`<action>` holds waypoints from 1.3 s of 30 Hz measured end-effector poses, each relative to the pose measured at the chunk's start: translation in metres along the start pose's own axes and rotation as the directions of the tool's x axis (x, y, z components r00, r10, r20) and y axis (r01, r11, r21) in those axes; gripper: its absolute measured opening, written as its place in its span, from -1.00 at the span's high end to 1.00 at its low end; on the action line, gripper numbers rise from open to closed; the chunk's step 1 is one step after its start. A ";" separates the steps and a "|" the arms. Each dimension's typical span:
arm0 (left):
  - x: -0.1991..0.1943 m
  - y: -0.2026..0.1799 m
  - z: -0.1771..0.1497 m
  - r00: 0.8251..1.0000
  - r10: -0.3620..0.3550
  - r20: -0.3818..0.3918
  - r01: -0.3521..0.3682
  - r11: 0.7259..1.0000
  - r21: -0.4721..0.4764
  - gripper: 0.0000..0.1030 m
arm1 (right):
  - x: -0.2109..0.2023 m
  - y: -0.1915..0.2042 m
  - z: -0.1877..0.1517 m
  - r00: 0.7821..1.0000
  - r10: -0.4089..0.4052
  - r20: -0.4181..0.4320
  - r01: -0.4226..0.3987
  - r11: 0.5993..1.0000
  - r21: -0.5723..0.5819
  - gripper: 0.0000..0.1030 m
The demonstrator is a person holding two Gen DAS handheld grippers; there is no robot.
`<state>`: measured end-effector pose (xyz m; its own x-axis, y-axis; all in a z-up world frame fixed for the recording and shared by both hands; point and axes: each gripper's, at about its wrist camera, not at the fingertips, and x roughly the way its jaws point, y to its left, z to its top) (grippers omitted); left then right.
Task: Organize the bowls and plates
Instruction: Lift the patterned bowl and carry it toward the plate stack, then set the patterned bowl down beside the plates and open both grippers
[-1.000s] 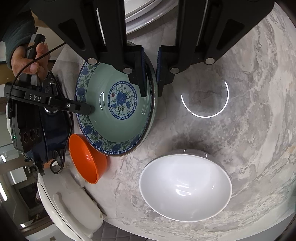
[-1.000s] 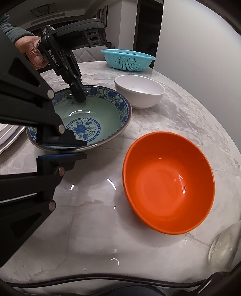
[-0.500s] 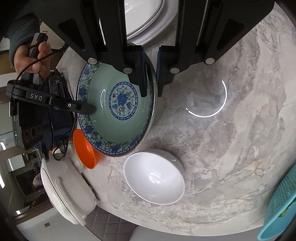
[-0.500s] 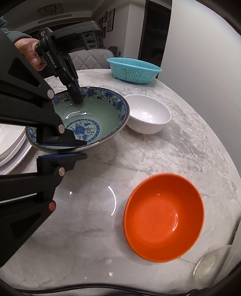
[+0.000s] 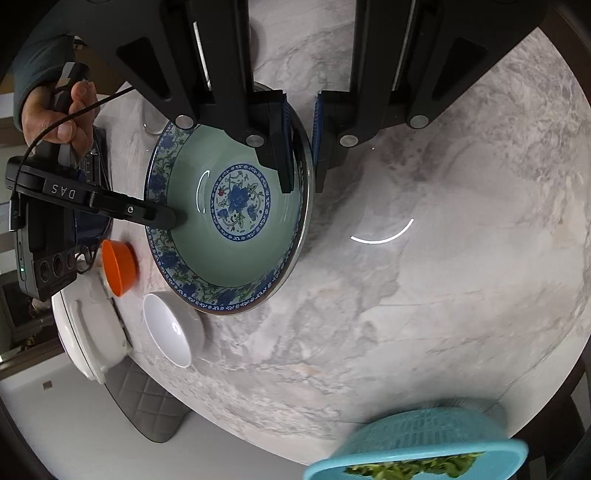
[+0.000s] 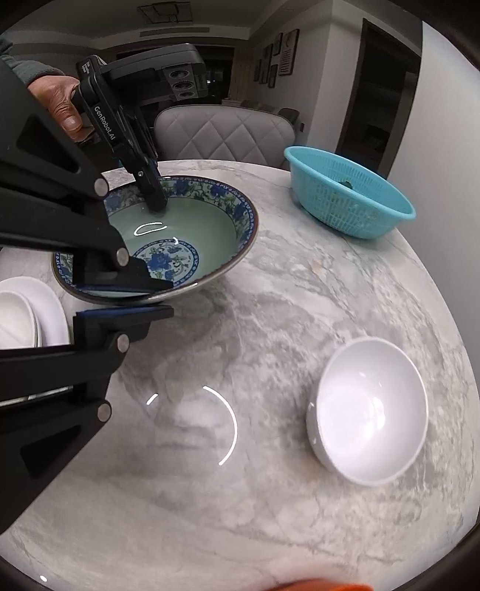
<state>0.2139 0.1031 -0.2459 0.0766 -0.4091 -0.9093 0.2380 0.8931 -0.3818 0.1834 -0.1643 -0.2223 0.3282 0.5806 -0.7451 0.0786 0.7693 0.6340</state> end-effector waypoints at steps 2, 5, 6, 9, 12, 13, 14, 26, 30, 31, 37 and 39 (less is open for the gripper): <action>-0.003 0.018 -0.007 1.000 0.004 -0.002 -0.004 1.000 -0.025 0.86 | 0.015 0.011 -0.003 1.000 -0.005 -0.020 0.005 1.000 -0.022 0.83; -0.002 0.038 -0.015 1.000 0.013 -0.006 -0.013 0.999 -0.052 0.85 | 0.036 0.024 -0.002 0.999 -0.016 -0.046 0.014 0.999 -0.045 0.83; -0.003 0.043 -0.018 1.000 0.014 -0.006 -0.014 0.998 -0.058 0.85 | 0.043 0.027 -0.002 0.998 -0.020 -0.053 0.017 0.999 -0.051 0.83; -0.002 0.051 -0.024 1.000 0.014 -0.009 -0.014 0.998 -0.067 0.85 | 0.055 0.034 -0.006 0.997 -0.029 -0.068 0.025 0.998 -0.066 0.83; 0.002 0.054 -0.027 1.000 0.012 -0.015 -0.013 0.998 -0.068 0.85 | 0.061 0.036 -0.007 0.996 -0.038 -0.077 0.032 0.997 -0.068 0.84; 0.003 0.054 -0.028 1.000 0.012 -0.017 -0.013 0.998 -0.067 0.85 | 0.063 0.036 -0.007 0.996 -0.041 -0.079 0.035 0.997 -0.069 0.84; 0.006 0.052 -0.027 1.000 0.011 -0.019 -0.012 0.998 -0.067 0.85 | 0.065 0.036 -0.007 0.996 -0.044 -0.081 0.038 0.997 -0.067 0.84; 0.015 0.044 -0.021 1.000 0.019 -0.004 -0.019 0.998 -0.057 0.83 | 0.066 0.028 -0.009 0.996 -0.043 -0.082 0.037 0.996 -0.075 0.76; -0.007 0.046 -0.022 0.996 0.013 0.088 -0.006 0.997 -0.080 0.25 | 0.056 0.029 -0.010 0.998 -0.018 -0.061 0.013 0.997 -0.079 0.29; -0.016 0.047 -0.022 0.992 -0.003 0.123 0.013 0.996 -0.085 -0.04 | 0.051 0.030 -0.011 0.999 -0.010 -0.045 0.006 0.997 -0.079 0.11; -0.063 0.039 -0.011 0.950 -0.101 0.295 0.124 0.990 -0.061 -0.99 | -0.004 0.020 -0.013 0.992 0.070 0.108 -0.064 0.996 -0.058 -0.81; -0.071 0.033 -0.002 0.941 -0.117 0.317 0.139 0.989 -0.049 -0.99 | -0.025 0.008 -0.014 0.983 0.104 0.152 -0.102 0.995 -0.020 -0.89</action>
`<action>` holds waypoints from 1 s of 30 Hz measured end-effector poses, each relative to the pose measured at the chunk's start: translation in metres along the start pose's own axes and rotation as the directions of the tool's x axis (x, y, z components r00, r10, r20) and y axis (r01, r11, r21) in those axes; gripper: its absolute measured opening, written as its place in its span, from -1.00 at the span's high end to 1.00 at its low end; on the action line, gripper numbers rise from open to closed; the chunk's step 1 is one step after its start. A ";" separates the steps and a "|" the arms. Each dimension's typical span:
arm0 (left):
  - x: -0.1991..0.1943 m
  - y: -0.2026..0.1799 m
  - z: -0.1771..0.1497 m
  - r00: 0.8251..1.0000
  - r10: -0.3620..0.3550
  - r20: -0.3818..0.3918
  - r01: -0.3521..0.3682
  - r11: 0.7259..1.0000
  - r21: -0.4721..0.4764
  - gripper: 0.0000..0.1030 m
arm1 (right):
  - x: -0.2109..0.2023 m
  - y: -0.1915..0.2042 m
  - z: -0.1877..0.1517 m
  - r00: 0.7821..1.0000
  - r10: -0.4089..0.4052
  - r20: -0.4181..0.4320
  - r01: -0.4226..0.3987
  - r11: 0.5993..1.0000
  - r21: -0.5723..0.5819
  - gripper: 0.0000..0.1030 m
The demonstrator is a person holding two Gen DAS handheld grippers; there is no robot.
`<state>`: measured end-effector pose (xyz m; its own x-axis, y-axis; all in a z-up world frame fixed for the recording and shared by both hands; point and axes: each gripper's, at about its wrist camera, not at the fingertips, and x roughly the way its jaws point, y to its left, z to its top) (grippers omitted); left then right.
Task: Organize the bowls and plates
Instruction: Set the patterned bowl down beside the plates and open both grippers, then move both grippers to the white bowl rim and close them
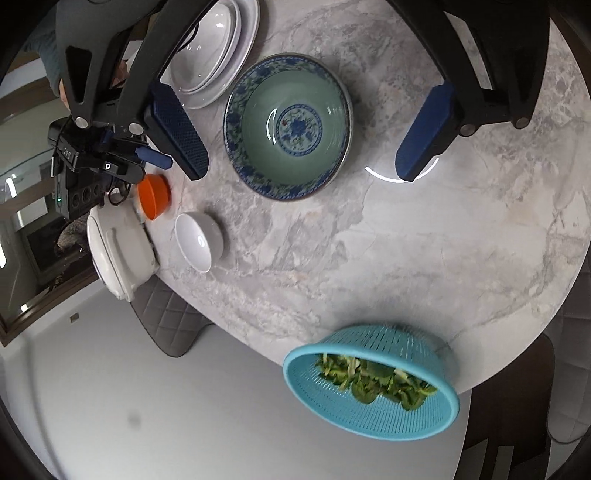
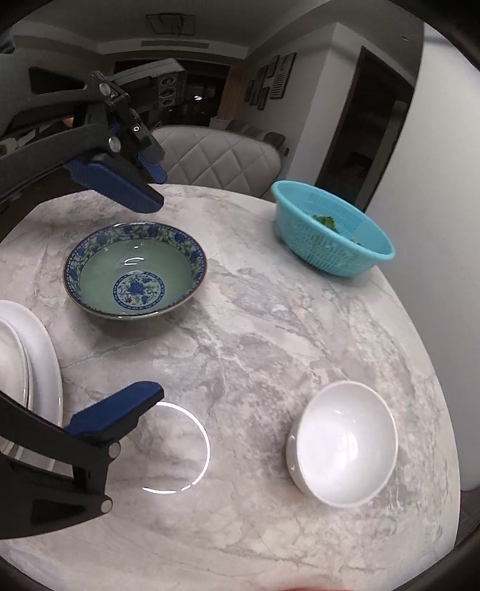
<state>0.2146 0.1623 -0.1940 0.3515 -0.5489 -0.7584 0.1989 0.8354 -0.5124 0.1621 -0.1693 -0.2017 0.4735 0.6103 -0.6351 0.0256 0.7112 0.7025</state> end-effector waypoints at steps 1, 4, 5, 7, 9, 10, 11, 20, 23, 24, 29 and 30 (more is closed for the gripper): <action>-0.001 -0.004 0.006 1.000 -0.009 0.004 0.009 1.000 0.000 -0.99 | -0.011 -0.006 0.001 1.000 0.003 0.023 -0.004 1.000 0.022 -0.89; 0.001 -0.020 0.023 0.999 -0.037 0.010 0.037 0.999 0.012 -0.99 | -0.045 -0.021 0.003 0.996 -0.015 0.086 0.009 0.998 0.063 -0.89; 0.002 -0.027 0.028 0.999 -0.046 0.013 0.046 0.999 0.024 -0.99 | -0.056 -0.024 0.005 0.994 -0.021 0.108 0.014 0.997 0.073 -0.89; 0.006 -0.041 0.035 0.998 -0.063 0.013 0.062 0.997 0.044 -0.99 | -0.078 -0.035 0.007 0.988 -0.032 0.150 0.019 0.996 0.091 -0.89; 0.011 -0.055 0.041 0.997 -0.079 0.007 0.078 0.995 0.062 -0.99 | -0.098 -0.046 0.009 0.982 -0.049 0.185 0.028 0.993 0.113 -0.89; 0.014 -0.062 0.043 0.997 -0.083 0.008 0.082 0.994 0.071 -0.99 | -0.107 -0.051 0.010 0.978 -0.053 0.201 0.028 0.992 0.124 -0.89; 0.017 -0.068 0.044 0.996 -0.093 0.007 0.092 0.993 0.077 -0.99 | -0.116 -0.056 0.011 0.974 -0.056 0.218 0.027 0.991 0.133 -0.89; 0.057 -0.125 0.067 0.988 -0.138 -0.069 0.146 0.981 0.127 -0.99 | -0.179 -0.078 0.025 0.936 -0.099 0.337 0.061 0.991 0.123 -0.88; 0.076 -0.141 0.077 0.987 -0.116 -0.110 0.132 0.978 0.160 -0.99 | -0.190 -0.080 0.033 0.928 -0.107 0.357 0.071 0.991 0.112 -0.81; 0.085 -0.147 0.080 0.986 -0.100 -0.133 0.122 0.977 0.175 -0.99 | -0.192 -0.080 0.036 0.926 -0.105 0.363 0.069 0.992 0.110 -0.79; 0.141 -0.168 0.094 0.978 0.003 -0.209 0.047 0.972 0.232 -0.97 | -0.175 -0.083 0.059 0.938 -0.104 0.332 0.071 0.992 0.108 -0.46; 0.154 -0.171 0.095 0.974 0.028 -0.223 0.031 0.966 0.255 -0.97 | -0.166 -0.084 0.065 0.943 -0.106 0.314 0.074 0.991 0.110 -0.41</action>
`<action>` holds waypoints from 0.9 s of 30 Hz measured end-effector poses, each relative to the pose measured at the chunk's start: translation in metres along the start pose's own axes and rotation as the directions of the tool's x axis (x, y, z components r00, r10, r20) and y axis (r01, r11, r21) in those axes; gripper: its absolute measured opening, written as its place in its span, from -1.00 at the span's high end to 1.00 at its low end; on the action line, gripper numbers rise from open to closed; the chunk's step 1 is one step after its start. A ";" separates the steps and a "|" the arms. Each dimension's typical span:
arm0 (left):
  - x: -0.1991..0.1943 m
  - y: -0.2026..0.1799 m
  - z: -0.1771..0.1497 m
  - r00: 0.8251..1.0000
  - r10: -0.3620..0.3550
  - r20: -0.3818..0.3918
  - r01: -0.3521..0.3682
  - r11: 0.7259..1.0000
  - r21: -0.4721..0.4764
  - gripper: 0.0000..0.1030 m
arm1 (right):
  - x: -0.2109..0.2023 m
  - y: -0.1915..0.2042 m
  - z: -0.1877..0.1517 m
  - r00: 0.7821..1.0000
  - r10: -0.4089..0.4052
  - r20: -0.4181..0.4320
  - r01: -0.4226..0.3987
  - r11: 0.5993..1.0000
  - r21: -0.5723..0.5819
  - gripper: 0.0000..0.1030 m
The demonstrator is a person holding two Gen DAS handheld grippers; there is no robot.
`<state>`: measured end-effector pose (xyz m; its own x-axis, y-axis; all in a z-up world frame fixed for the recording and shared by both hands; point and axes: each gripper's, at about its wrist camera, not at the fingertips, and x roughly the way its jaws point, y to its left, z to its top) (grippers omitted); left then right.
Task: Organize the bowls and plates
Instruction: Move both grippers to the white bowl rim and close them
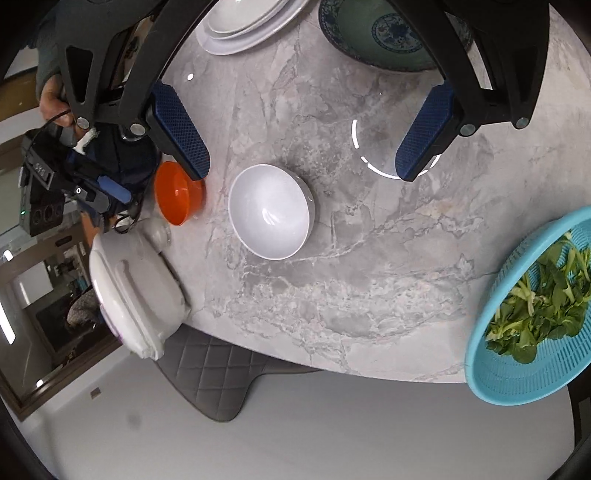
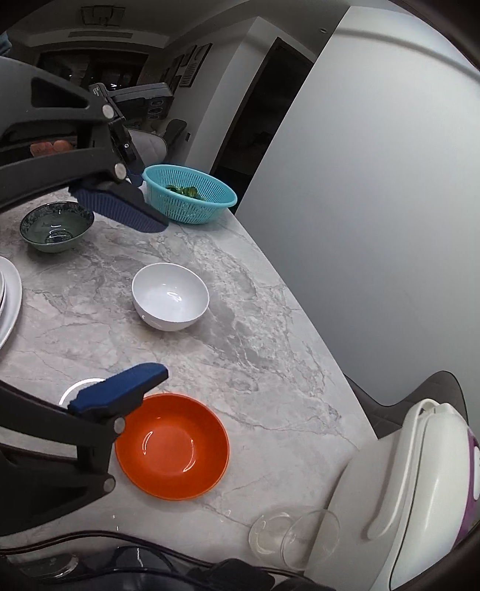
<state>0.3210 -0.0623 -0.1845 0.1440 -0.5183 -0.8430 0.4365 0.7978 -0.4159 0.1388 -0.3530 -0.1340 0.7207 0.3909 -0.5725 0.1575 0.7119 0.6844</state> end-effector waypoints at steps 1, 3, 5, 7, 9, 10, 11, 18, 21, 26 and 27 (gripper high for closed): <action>0.012 -0.004 0.005 1.000 0.017 -0.013 -0.016 1.000 0.025 -0.97 | 0.010 0.000 0.002 1.000 -0.002 -0.022 0.002 1.000 0.002 -0.34; 0.038 -0.008 0.011 0.997 0.056 -0.044 -0.053 0.996 0.067 -0.97 | 0.035 -0.002 0.006 0.997 -0.003 -0.074 0.005 1.000 0.019 -0.22; 0.061 -0.006 0.015 0.993 0.087 -0.076 -0.081 0.994 0.079 -0.95 | 0.059 -0.003 0.009 0.993 -0.006 -0.116 0.008 1.000 0.020 -0.10; 0.079 -0.001 0.018 0.990 0.096 -0.104 -0.089 0.994 0.067 -0.92 | 0.082 -0.005 0.010 0.986 -0.039 -0.162 0.042 0.999 0.016 -0.07; 0.093 0.001 0.022 0.987 0.104 -0.124 -0.096 0.993 0.067 -0.92 | 0.104 -0.010 0.010 0.977 -0.056 -0.206 0.062 0.998 0.021 0.00; 0.098 0.003 0.024 0.986 0.107 -0.125 -0.099 0.993 0.071 -0.92 | 0.111 -0.012 0.010 0.974 -0.059 -0.220 0.067 0.997 0.028 0.00; 0.103 0.003 0.026 0.985 0.112 -0.130 -0.103 0.992 0.076 -0.92 | 0.118 -0.014 0.010 0.971 -0.057 -0.232 0.065 0.998 0.028 0.00; 0.125 0.007 0.036 0.981 0.105 -0.161 -0.090 0.991 0.097 -0.39 | 0.152 -0.020 0.011 0.956 -0.066 -0.287 0.077 0.997 0.027 0.05; 0.130 0.009 0.036 0.979 0.097 -0.178 -0.081 0.992 0.100 -0.25 | 0.159 -0.020 0.013 0.951 -0.071 -0.301 0.081 0.997 0.020 0.08; 0.136 0.011 0.037 0.979 0.084 -0.187 -0.067 0.993 0.095 -0.08 | 0.169 -0.021 0.014 0.944 -0.075 -0.321 0.086 0.996 0.018 0.24; 0.137 0.011 0.037 0.978 0.086 -0.192 -0.068 0.993 0.099 -0.05 | 0.171 -0.020 0.014 0.943 -0.079 -0.325 0.088 0.996 0.014 0.25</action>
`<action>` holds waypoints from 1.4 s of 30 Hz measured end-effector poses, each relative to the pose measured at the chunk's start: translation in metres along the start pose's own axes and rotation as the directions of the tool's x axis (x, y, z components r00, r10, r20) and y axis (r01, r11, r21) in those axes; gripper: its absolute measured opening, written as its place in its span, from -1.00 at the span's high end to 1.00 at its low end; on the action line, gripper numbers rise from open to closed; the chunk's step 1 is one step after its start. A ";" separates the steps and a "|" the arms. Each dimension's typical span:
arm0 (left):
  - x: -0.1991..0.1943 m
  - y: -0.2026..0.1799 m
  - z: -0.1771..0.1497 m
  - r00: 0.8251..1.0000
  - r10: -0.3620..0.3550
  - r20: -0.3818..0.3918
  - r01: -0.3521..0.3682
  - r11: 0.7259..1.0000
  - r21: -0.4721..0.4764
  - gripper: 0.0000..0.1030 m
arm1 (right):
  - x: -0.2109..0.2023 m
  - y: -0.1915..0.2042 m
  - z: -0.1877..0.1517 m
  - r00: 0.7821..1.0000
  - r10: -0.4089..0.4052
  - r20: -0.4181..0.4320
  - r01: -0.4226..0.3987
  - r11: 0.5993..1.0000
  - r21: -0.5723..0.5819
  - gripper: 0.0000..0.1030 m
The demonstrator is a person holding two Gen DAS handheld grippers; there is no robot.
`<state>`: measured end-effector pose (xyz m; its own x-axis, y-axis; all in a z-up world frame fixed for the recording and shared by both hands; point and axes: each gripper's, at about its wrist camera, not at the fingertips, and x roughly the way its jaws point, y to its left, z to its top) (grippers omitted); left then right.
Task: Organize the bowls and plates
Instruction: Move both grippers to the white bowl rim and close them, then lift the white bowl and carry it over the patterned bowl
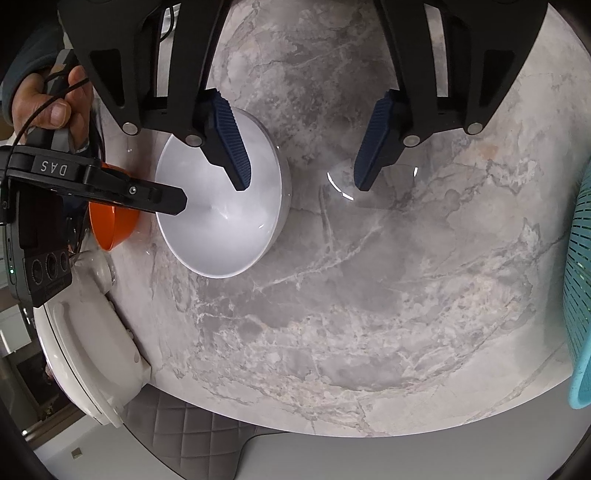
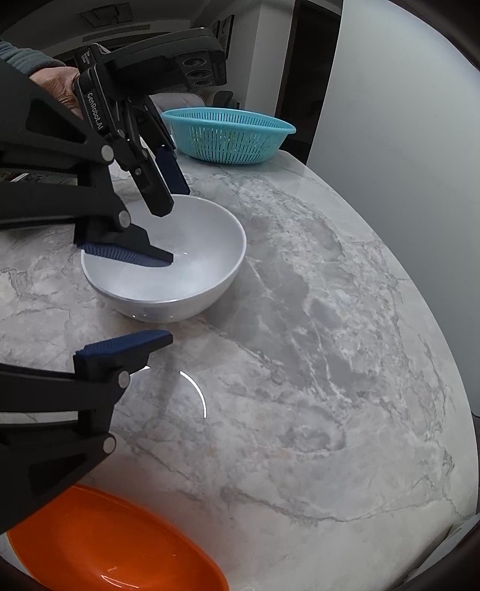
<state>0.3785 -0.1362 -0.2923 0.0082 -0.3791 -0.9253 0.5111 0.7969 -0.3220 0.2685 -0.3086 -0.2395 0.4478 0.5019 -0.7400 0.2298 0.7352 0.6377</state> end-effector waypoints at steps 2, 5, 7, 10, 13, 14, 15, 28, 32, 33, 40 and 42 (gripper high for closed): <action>0.001 -0.001 -0.001 1.000 -0.005 -0.004 0.005 1.000 -0.001 0.00 | 0.001 0.000 0.000 1.000 0.002 -0.006 -0.002 1.000 0.002 0.28; 0.005 -0.001 -0.001 1.000 -0.023 -0.015 0.023 1.000 -0.002 0.44 | 0.003 -0.001 0.000 1.000 -0.001 -0.008 0.001 1.000 0.006 0.33; 0.007 -0.003 -0.002 1.000 -0.022 -0.018 0.022 1.000 0.001 0.53 | 0.004 -0.002 0.001 1.000 -0.007 -0.012 0.007 1.000 0.008 0.40; 0.008 -0.006 -0.001 1.000 -0.022 -0.023 0.022 1.000 0.008 0.69 | 0.004 -0.003 0.001 1.000 -0.013 -0.014 0.013 1.000 0.010 0.52; 0.009 -0.011 -0.001 1.000 -0.010 -0.025 0.010 1.000 0.025 0.79 | 0.004 -0.004 0.000 1.000 -0.011 -0.011 0.011 1.000 0.009 0.68; 0.009 -0.011 -0.001 1.000 -0.005 -0.025 0.006 1.000 0.026 0.79 | 0.004 -0.004 0.000 1.000 -0.013 -0.011 0.013 1.000 0.004 0.68; 0.009 -0.011 0.000 1.000 -0.006 -0.025 0.006 1.000 0.023 0.79 | 0.004 -0.003 0.000 1.000 -0.017 -0.010 0.017 1.000 -0.002 0.68; 0.001 -0.009 -0.004 0.999 -0.012 -0.030 0.011 1.000 -0.010 0.80 | 0.001 0.000 0.001 1.000 -0.013 -0.004 0.013 1.000 0.009 0.70; -0.009 -0.009 -0.006 1.000 -0.009 -0.026 0.008 1.000 -0.019 0.80 | -0.003 0.003 0.000 1.000 -0.006 -0.001 0.006 1.000 0.008 0.69; -0.012 -0.009 -0.007 1.000 -0.009 -0.024 0.008 1.000 -0.022 0.80 | -0.004 0.005 0.000 1.000 -0.005 0.000 0.005 1.000 0.006 0.70; -0.047 -0.003 -0.026 1.000 -0.008 0.005 0.008 0.999 -0.047 0.80 | -0.012 0.023 -0.007 1.000 0.012 0.003 -0.012 1.000 -0.017 0.69; -0.061 0.000 -0.035 1.000 -0.004 0.020 0.005 0.998 -0.057 0.80 | -0.015 0.033 -0.011 1.000 0.020 0.000 -0.020 0.999 -0.034 0.69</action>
<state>0.3480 -0.0961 -0.2426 0.0235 -0.3913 -0.9199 0.4617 0.8205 -0.3372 0.2598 -0.2868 -0.2102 0.4525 0.5162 -0.7271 0.1915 0.7401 0.6446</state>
